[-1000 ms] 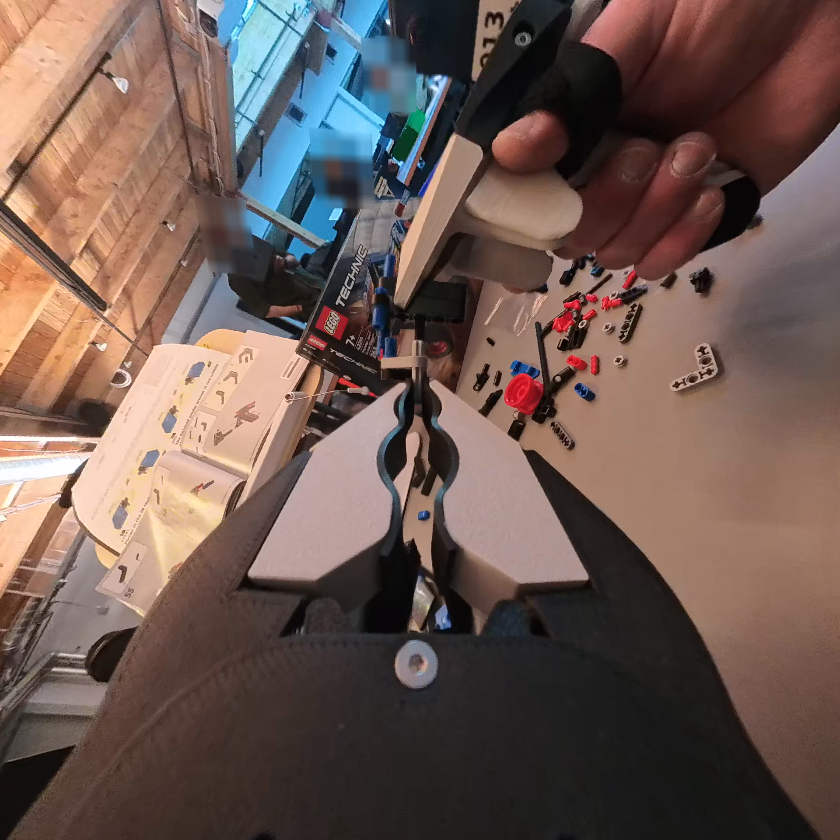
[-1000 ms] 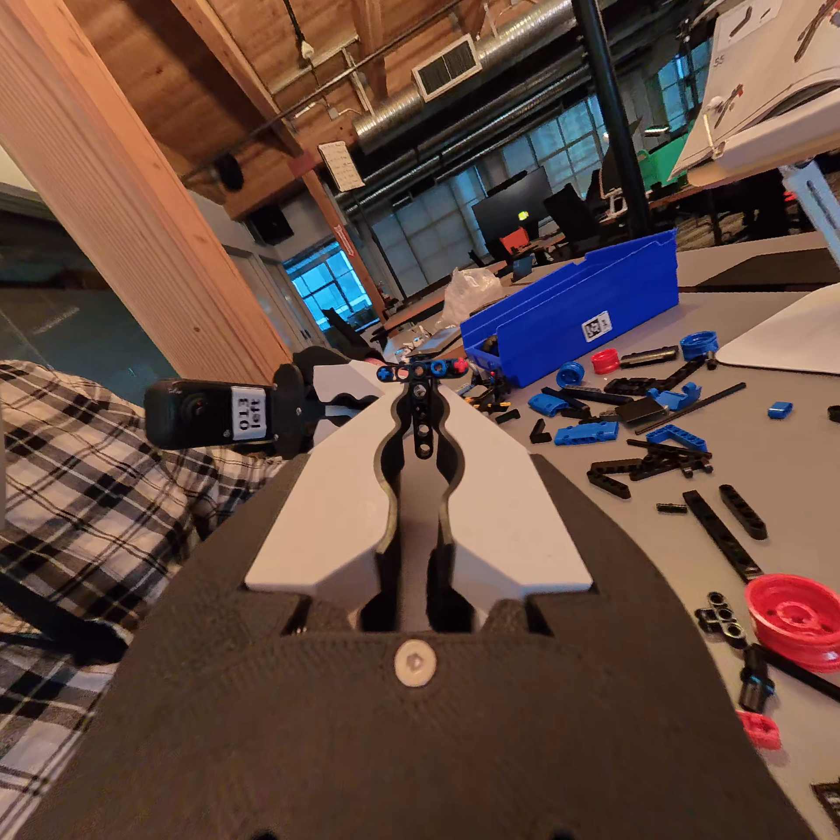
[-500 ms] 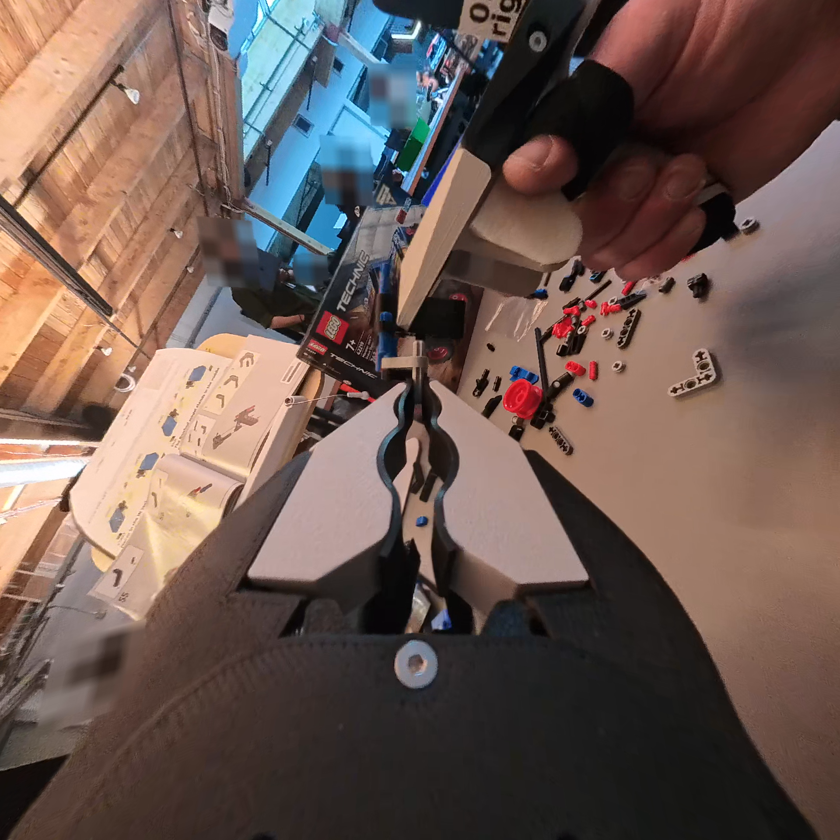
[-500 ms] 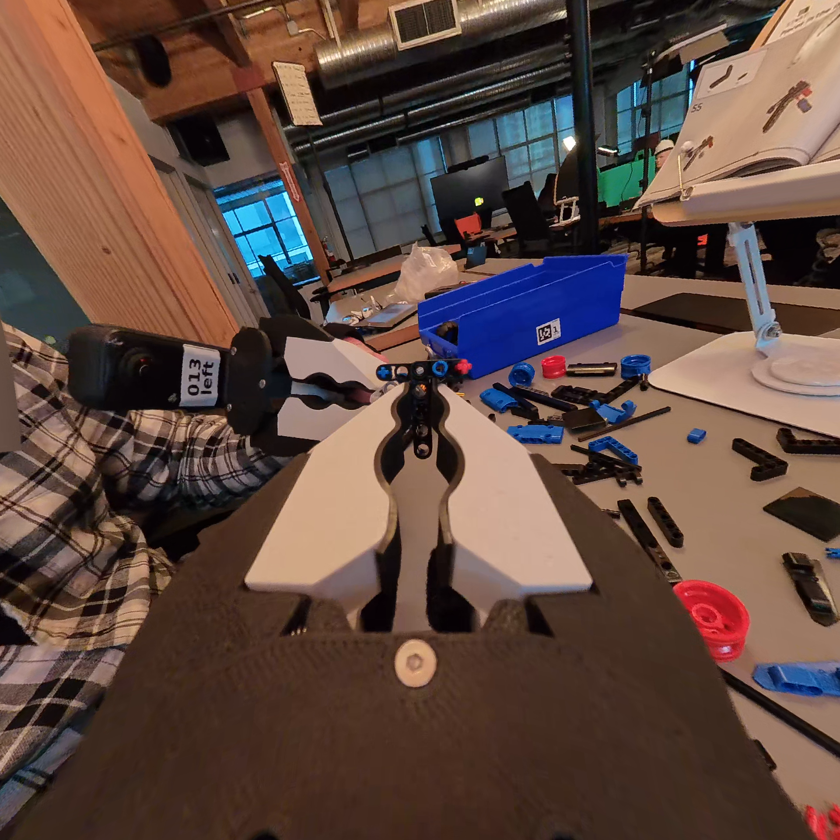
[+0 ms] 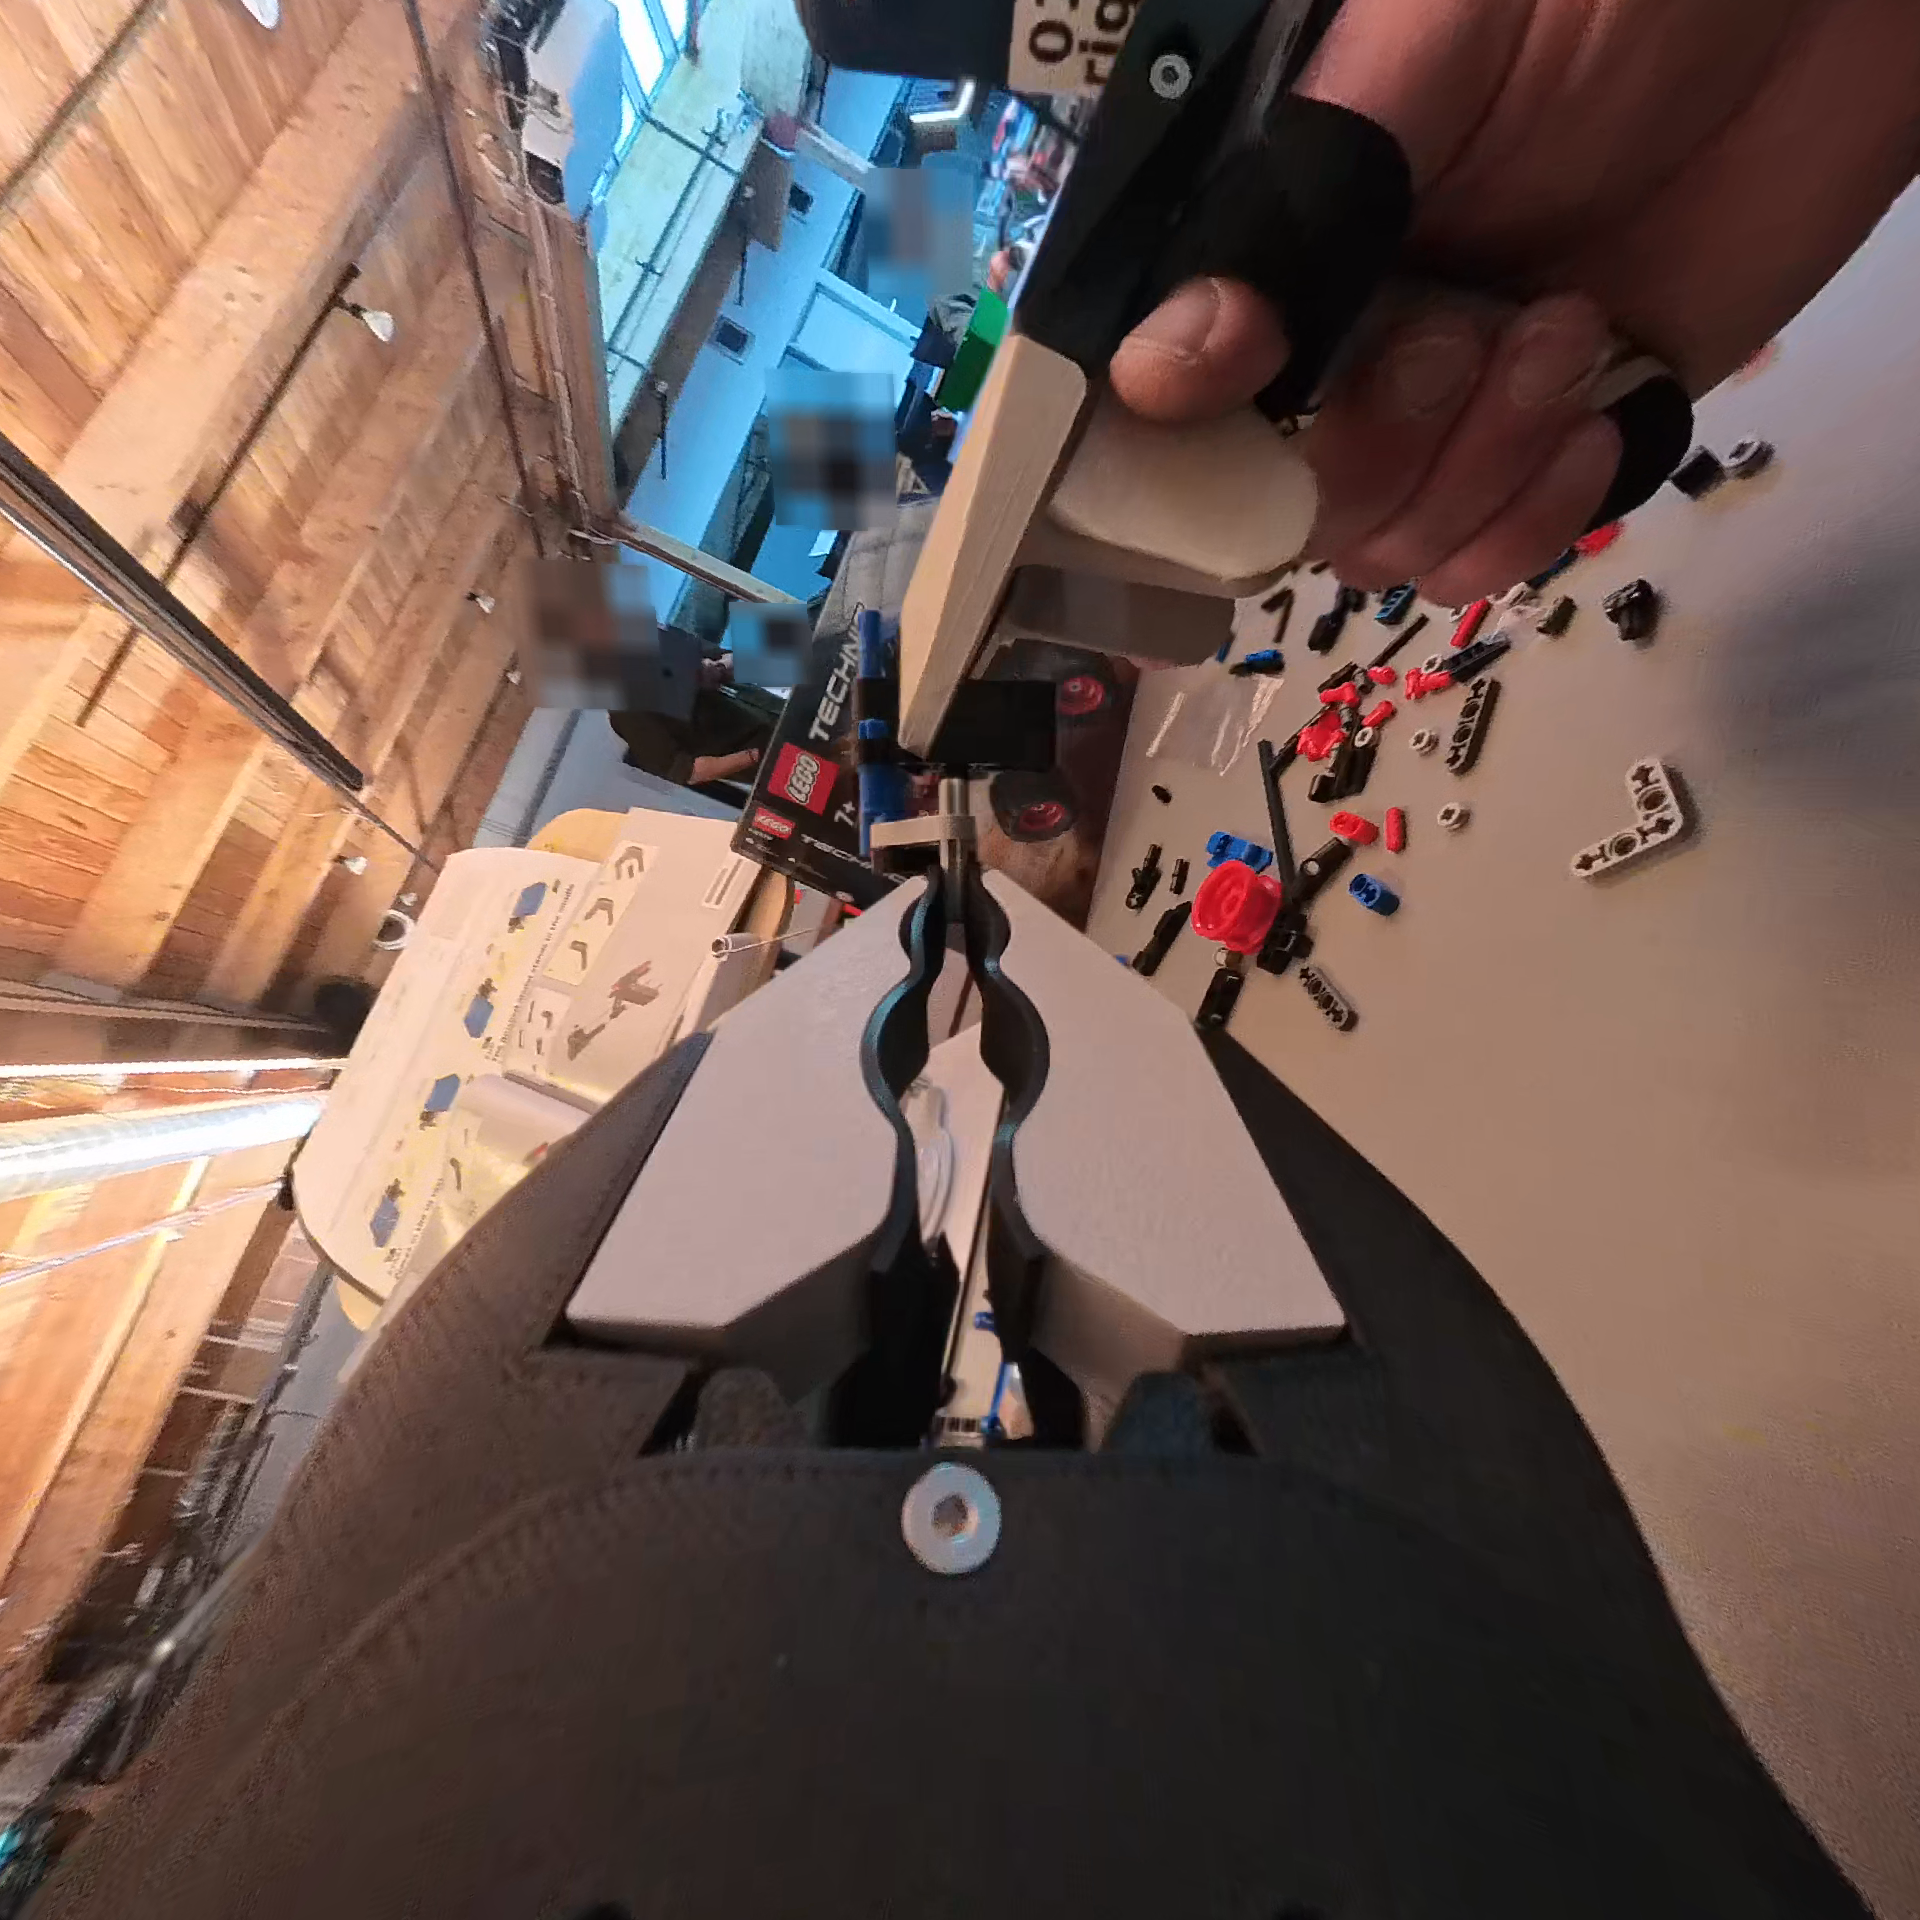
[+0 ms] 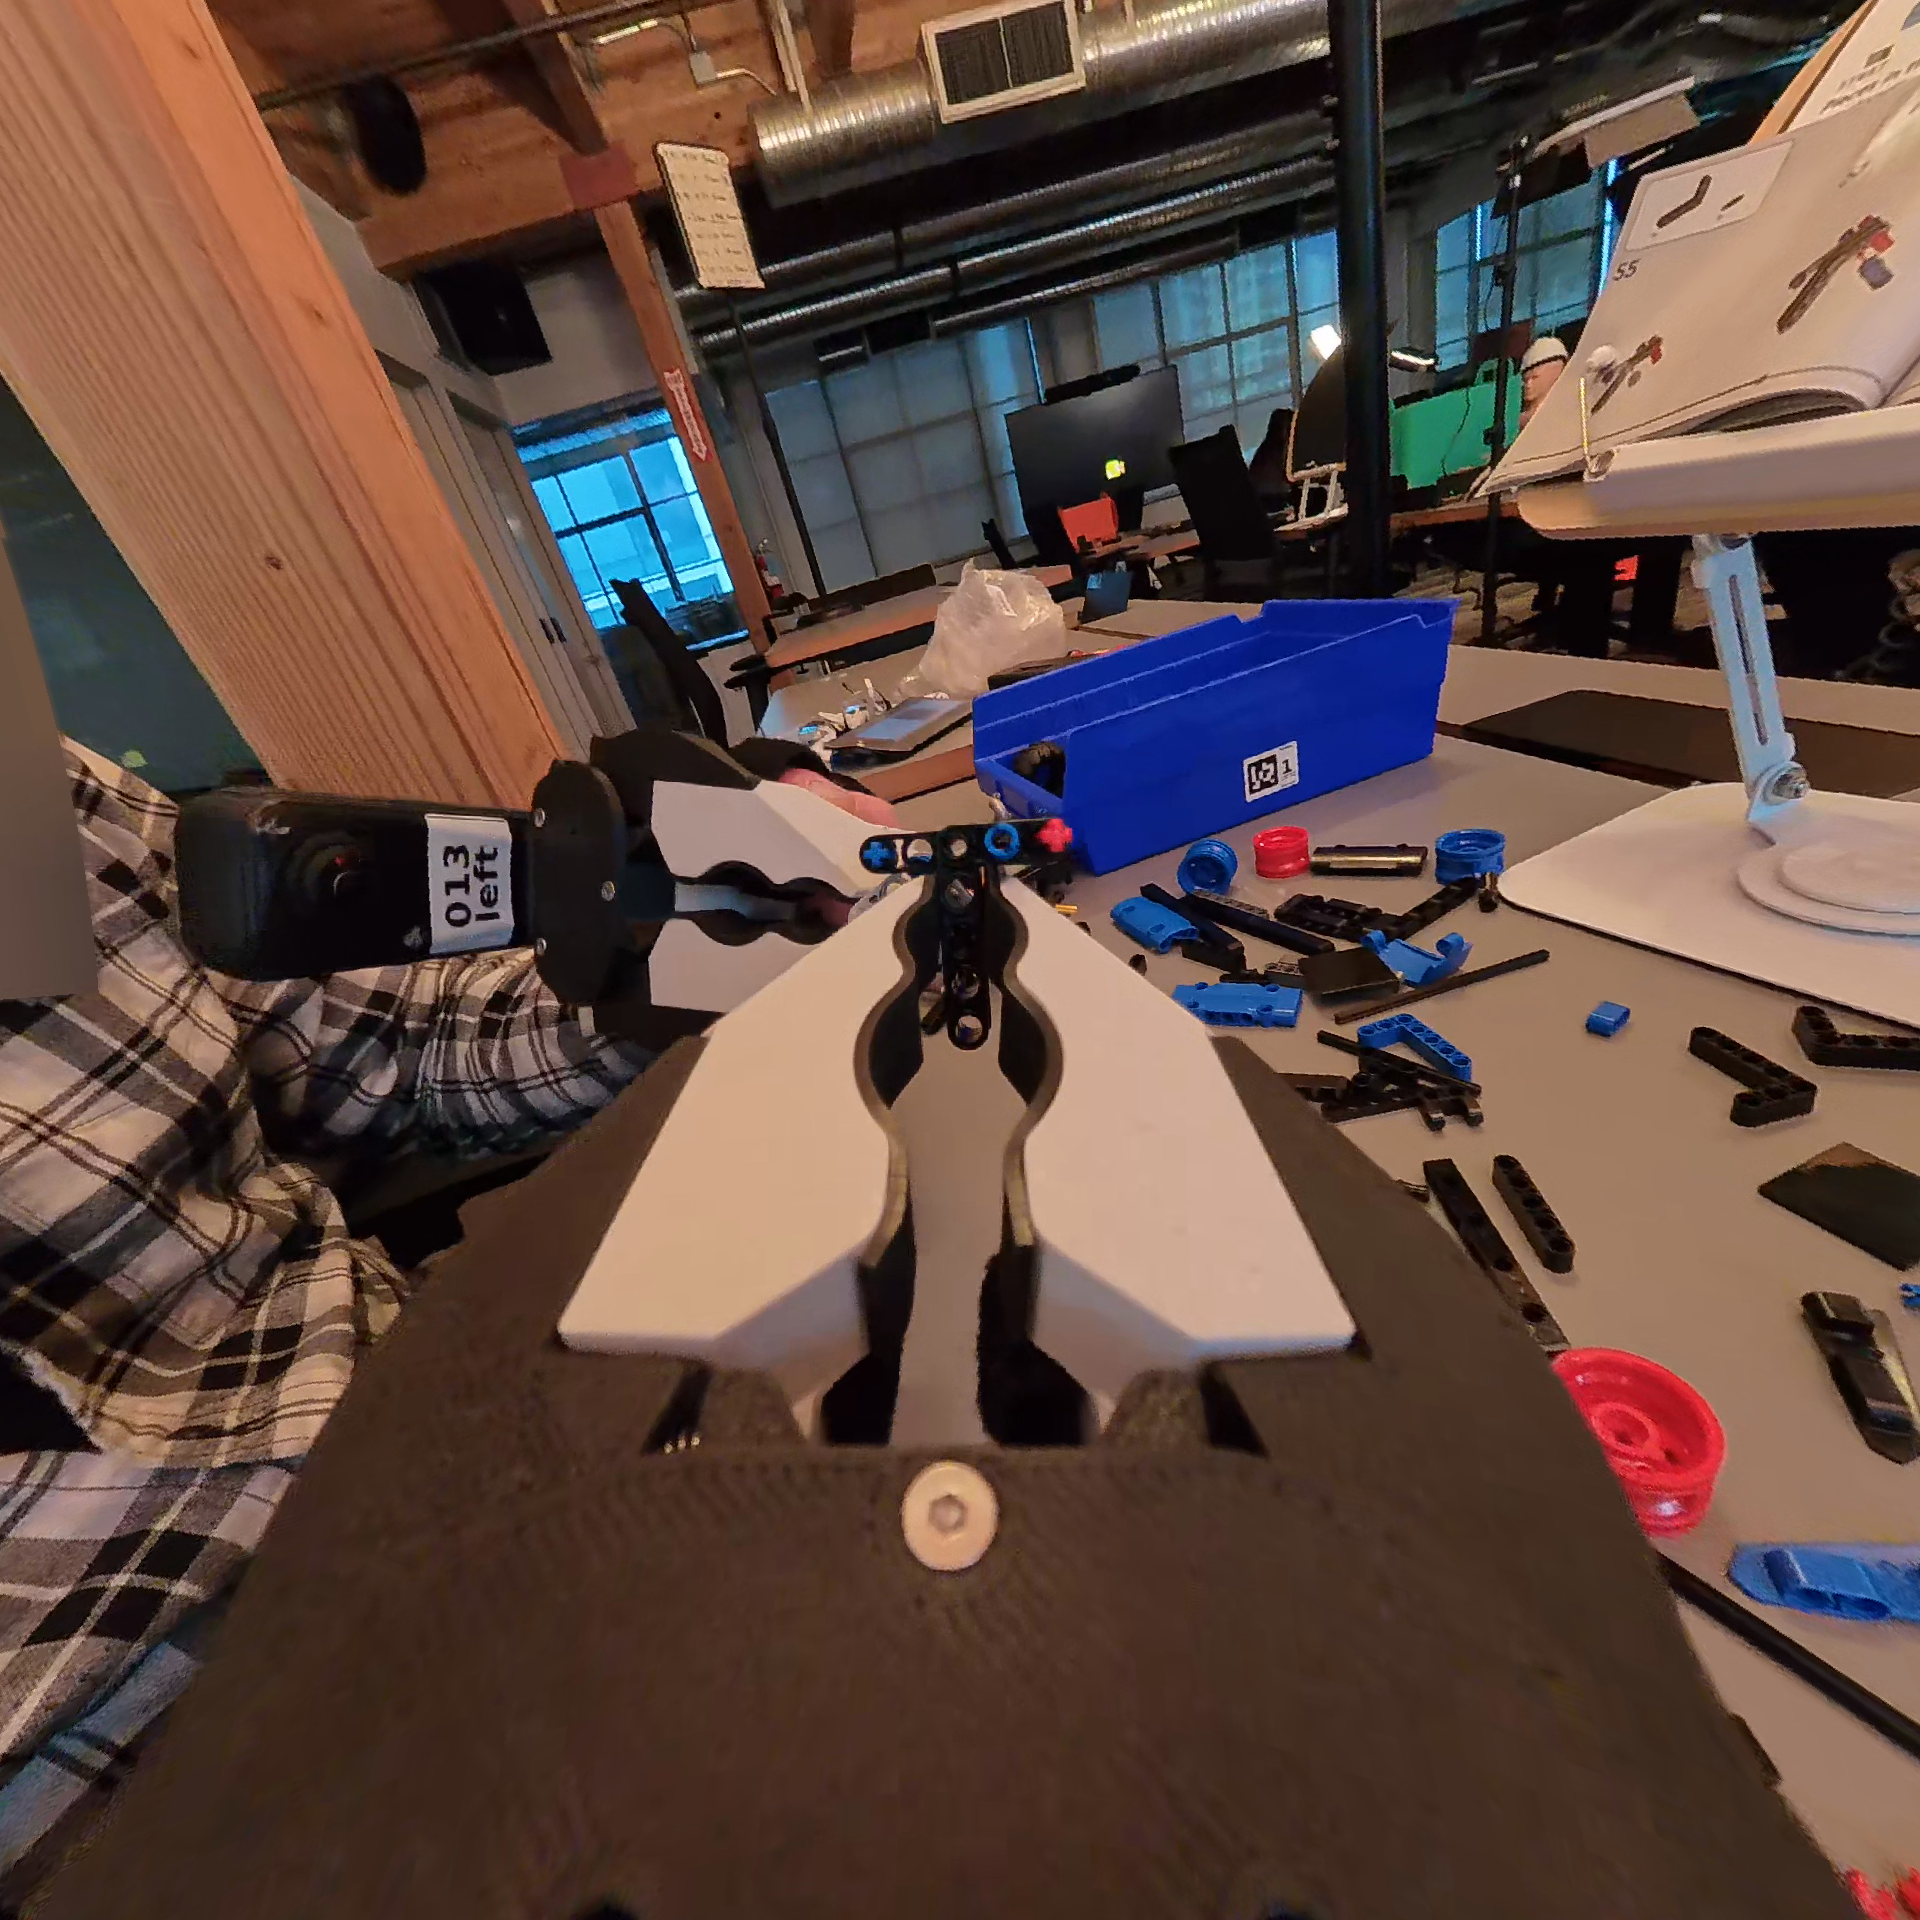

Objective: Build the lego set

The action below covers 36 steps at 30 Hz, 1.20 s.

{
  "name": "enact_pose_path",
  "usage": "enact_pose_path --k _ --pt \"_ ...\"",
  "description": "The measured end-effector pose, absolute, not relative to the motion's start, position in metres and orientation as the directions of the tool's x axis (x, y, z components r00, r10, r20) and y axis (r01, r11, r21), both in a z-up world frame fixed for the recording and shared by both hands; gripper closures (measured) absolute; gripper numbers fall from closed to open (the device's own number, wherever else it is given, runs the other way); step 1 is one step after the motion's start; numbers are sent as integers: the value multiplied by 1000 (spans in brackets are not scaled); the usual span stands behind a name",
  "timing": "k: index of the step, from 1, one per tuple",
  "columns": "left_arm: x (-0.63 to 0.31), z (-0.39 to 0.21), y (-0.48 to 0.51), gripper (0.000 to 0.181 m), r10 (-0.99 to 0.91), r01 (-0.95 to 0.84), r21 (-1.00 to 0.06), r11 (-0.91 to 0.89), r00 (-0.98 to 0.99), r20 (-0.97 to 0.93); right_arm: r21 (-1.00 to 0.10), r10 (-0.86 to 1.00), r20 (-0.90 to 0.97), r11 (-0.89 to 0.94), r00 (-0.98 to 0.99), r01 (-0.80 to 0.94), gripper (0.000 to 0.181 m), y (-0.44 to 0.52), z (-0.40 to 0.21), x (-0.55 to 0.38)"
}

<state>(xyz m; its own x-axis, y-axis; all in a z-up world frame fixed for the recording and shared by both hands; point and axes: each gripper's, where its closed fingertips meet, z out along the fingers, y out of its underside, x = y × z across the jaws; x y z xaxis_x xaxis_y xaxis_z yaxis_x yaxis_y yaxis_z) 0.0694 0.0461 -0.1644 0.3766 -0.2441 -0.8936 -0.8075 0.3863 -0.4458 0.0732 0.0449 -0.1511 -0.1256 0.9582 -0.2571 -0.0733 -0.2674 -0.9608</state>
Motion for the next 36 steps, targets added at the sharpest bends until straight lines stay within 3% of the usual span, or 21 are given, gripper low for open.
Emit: enact_pose_path --k 3,15,20,30,36 --pt "69 -167 46 181 -300 -774 -499 391 405 -864 -973 970 -217 -223 -109 -51 175 44 -153 73" --pt "67 -176 45 180 -364 -772 -497 397 365 -857 -997 997 -72 -71 -41 15 176 43 -159 71" --pt "73 -188 44 159 -460 -746 -553 372 370 -808 -1000 1000 -13 -13 18 6 176 47 -157 71" --pt "78 -196 42 145 -710 -543 -809 223 478 -517 -991 987 121 115 102 61 176 51 -161 69" --pt "72 -191 48 169 -759 -411 -907 96 559 -334 -982 977 175 164 121 90 176 50 -163 65"
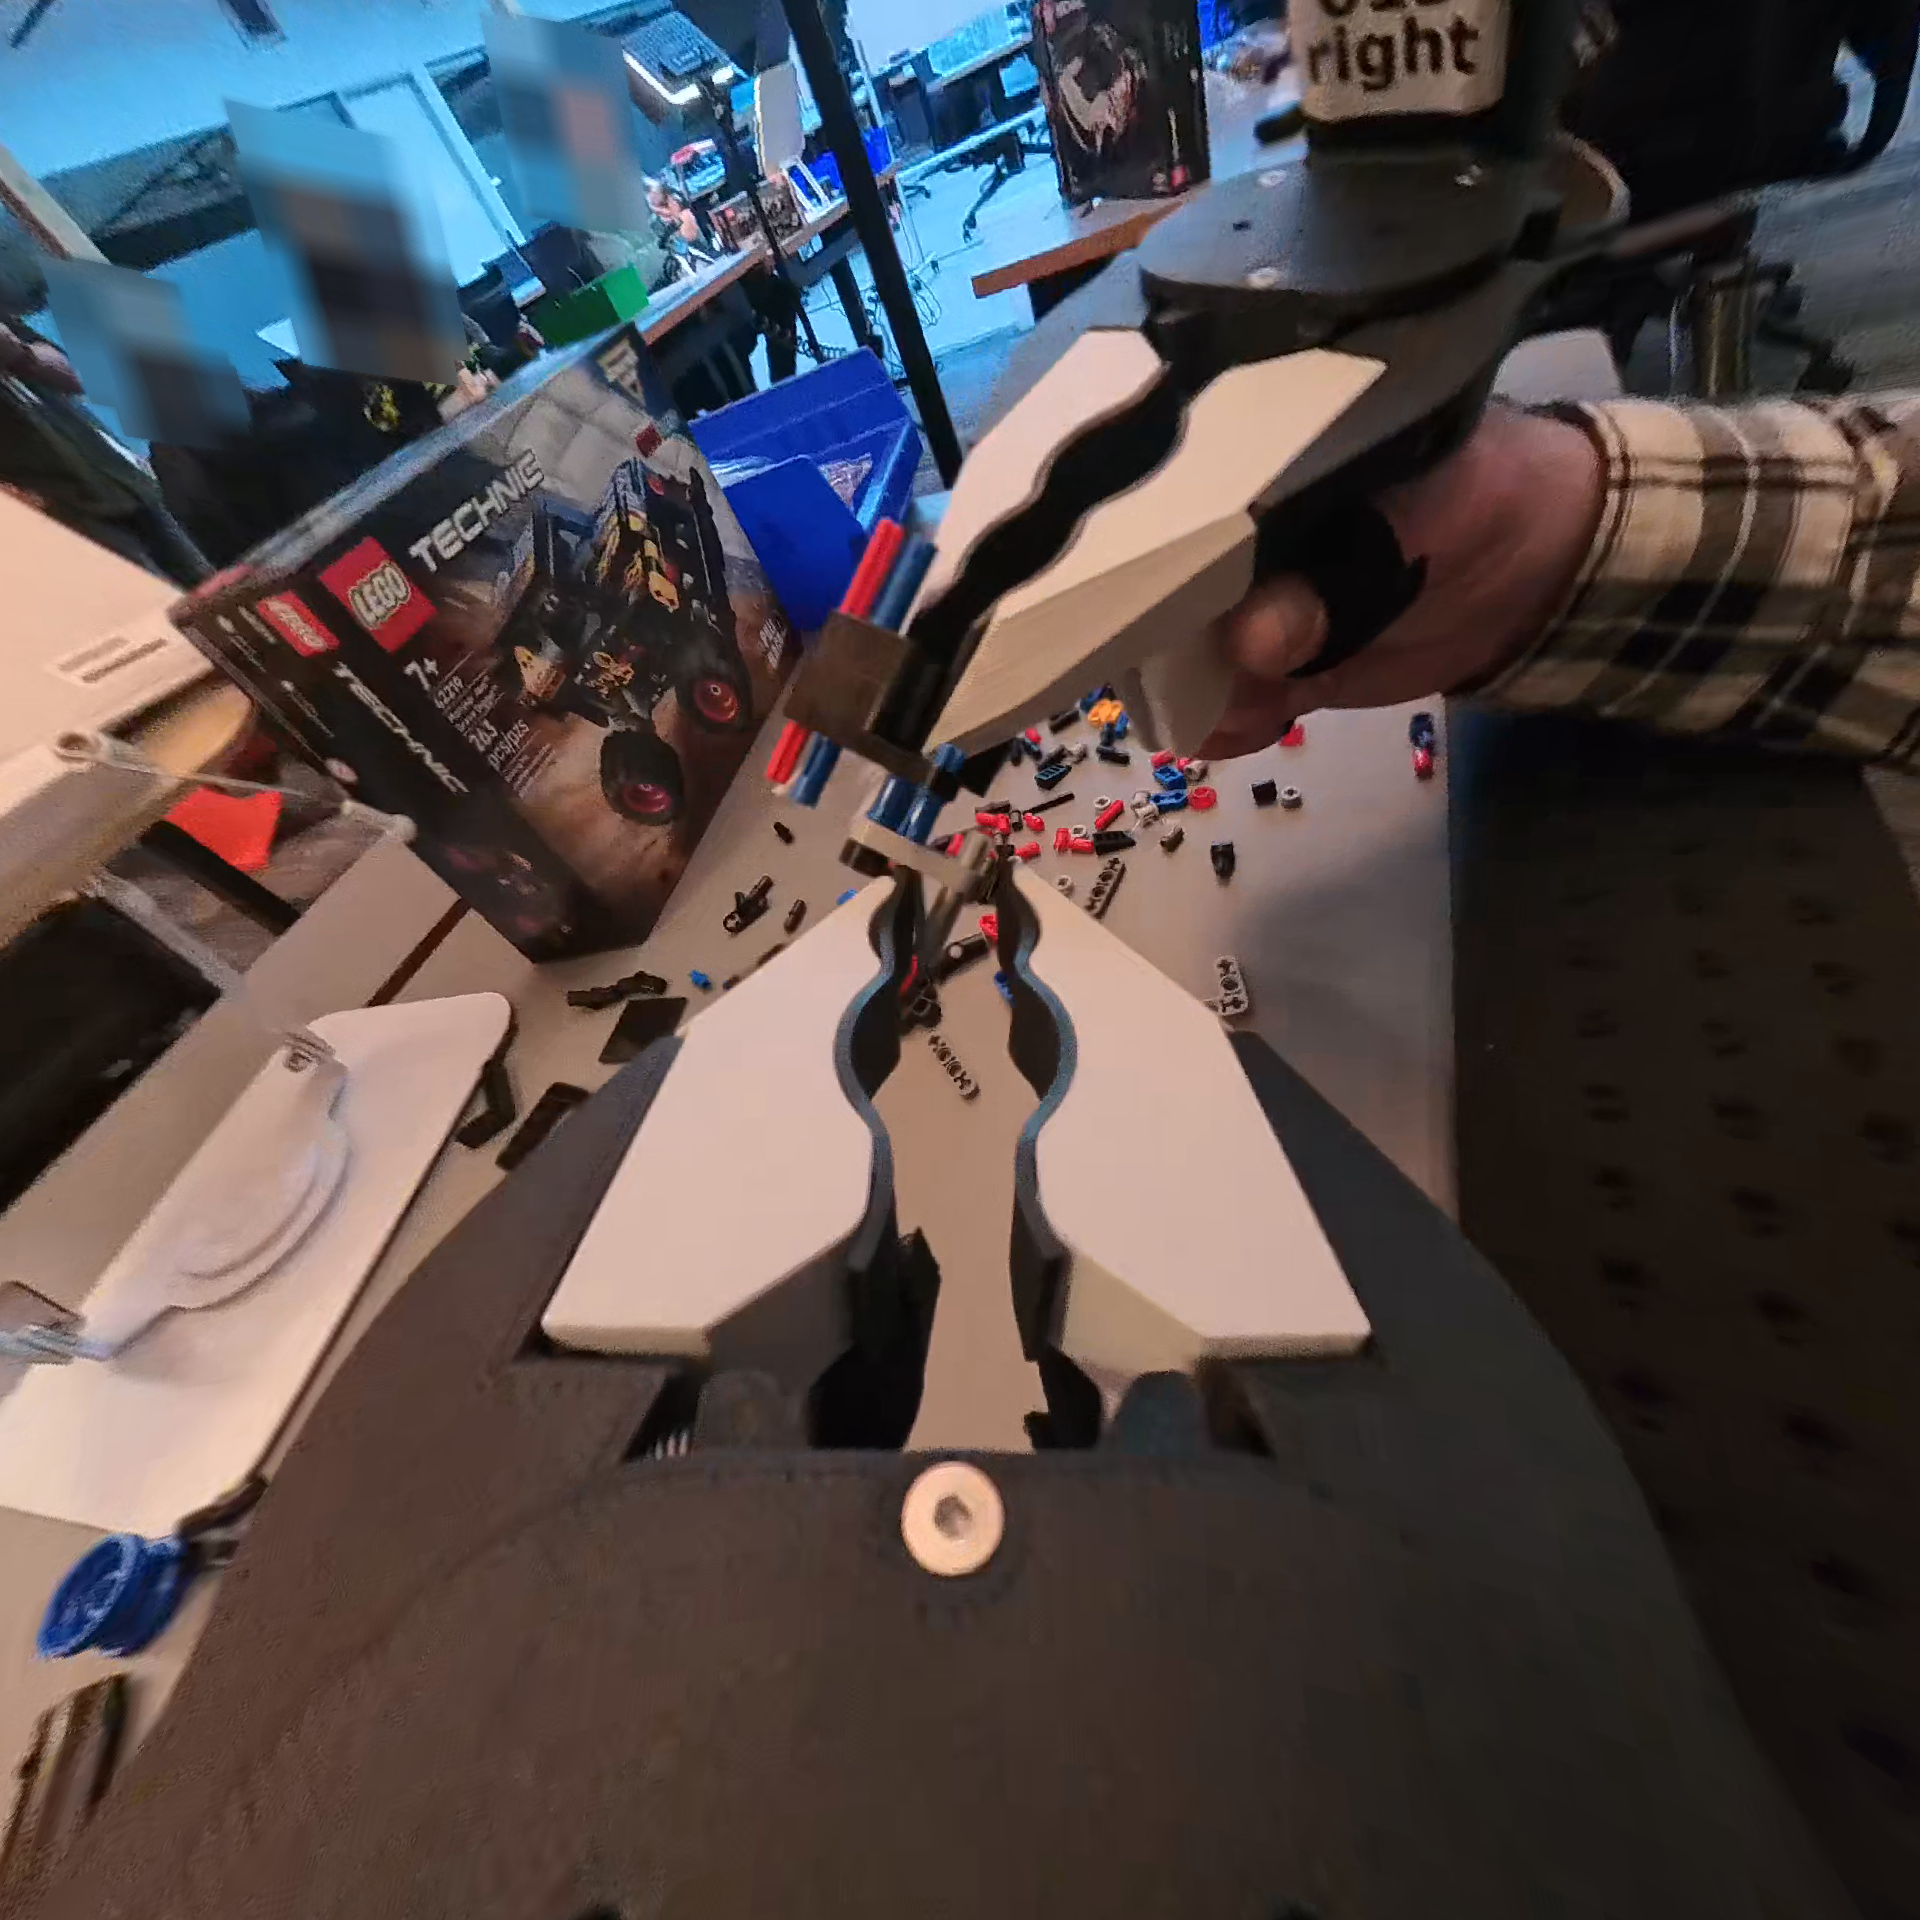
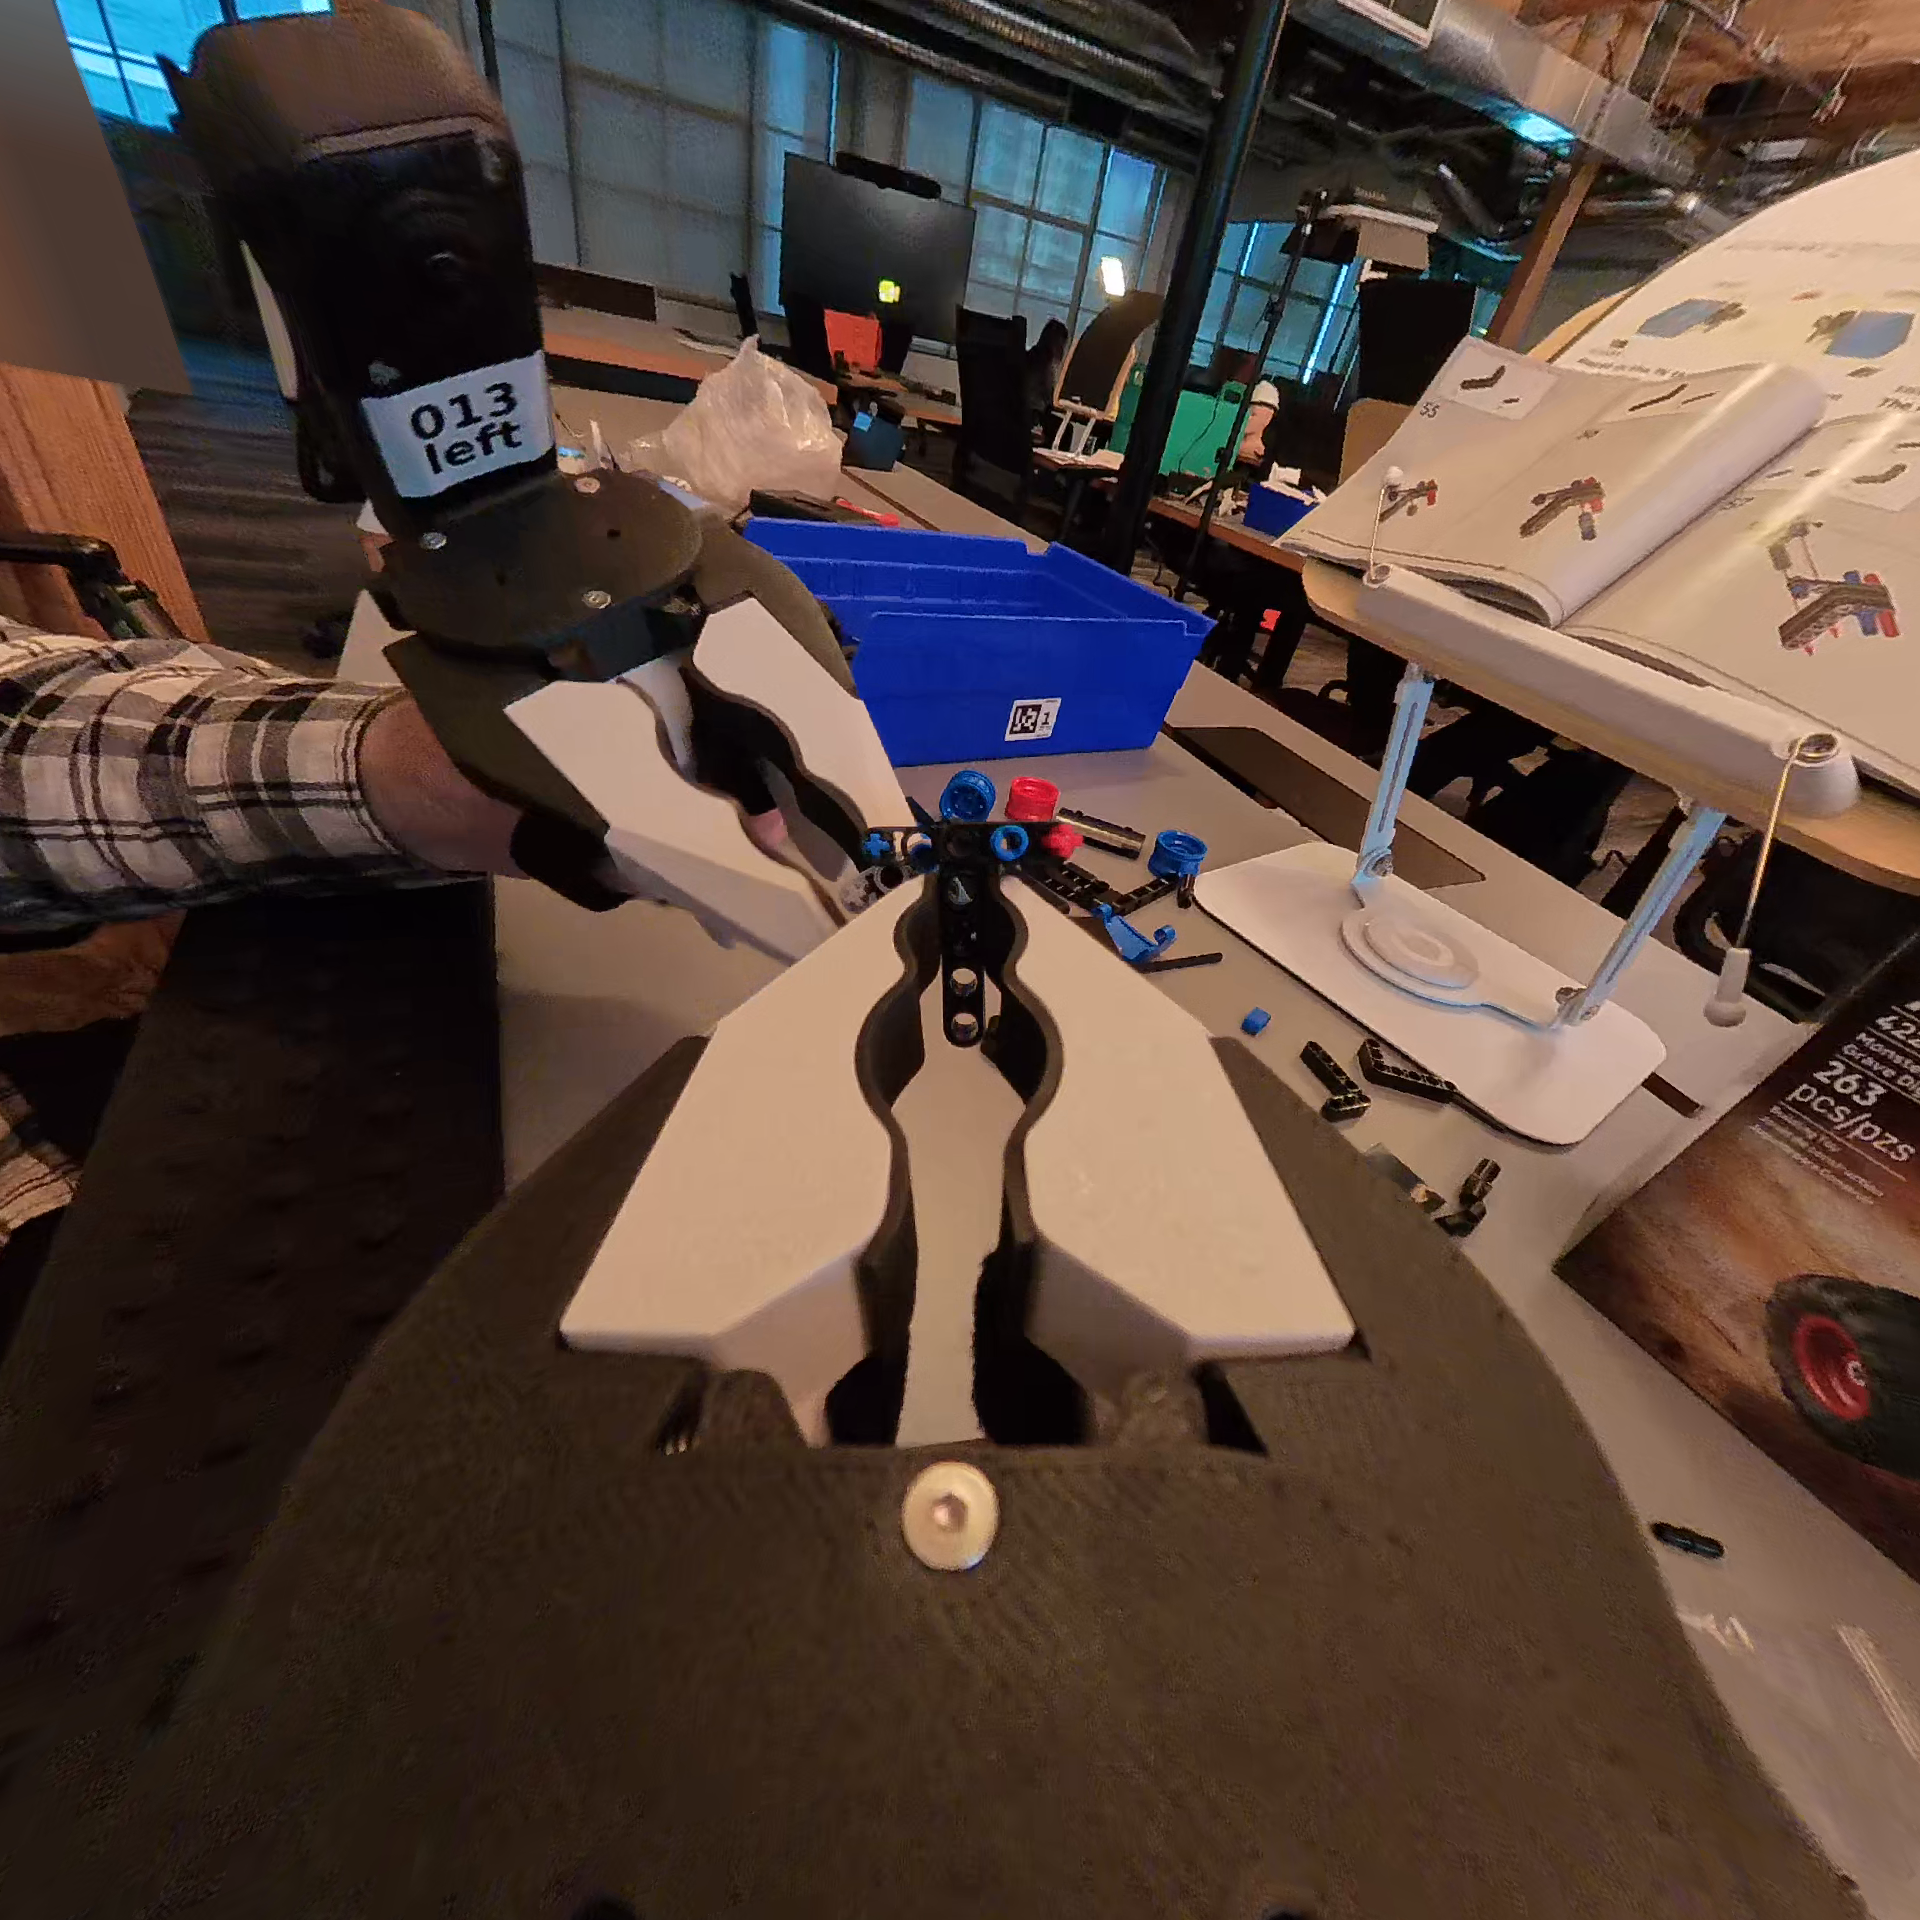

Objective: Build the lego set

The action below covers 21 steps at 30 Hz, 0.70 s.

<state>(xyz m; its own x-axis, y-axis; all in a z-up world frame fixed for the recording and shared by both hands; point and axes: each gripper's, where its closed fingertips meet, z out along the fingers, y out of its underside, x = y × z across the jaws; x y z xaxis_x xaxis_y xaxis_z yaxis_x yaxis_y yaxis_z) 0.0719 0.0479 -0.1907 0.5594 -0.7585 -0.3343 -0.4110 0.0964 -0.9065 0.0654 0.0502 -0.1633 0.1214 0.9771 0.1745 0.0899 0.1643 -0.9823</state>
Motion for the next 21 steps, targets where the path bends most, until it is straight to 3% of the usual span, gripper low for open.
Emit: enact_pose_path --k 14,17,21 --pt "70 -197 54 173 -758 -391 -918 68 578 -303 -980 975 158 135 157 148 176 57 -171 64" --pt "69 -197 55 173 -753 -403 -912 74 578 -316 -982 980 146 127 137 143 164 53 -170 63" --pt "70 -194 53 173 -744 -409 -907 97 576 -339 -983 978 152 134 146 127 172 53 -165 64"
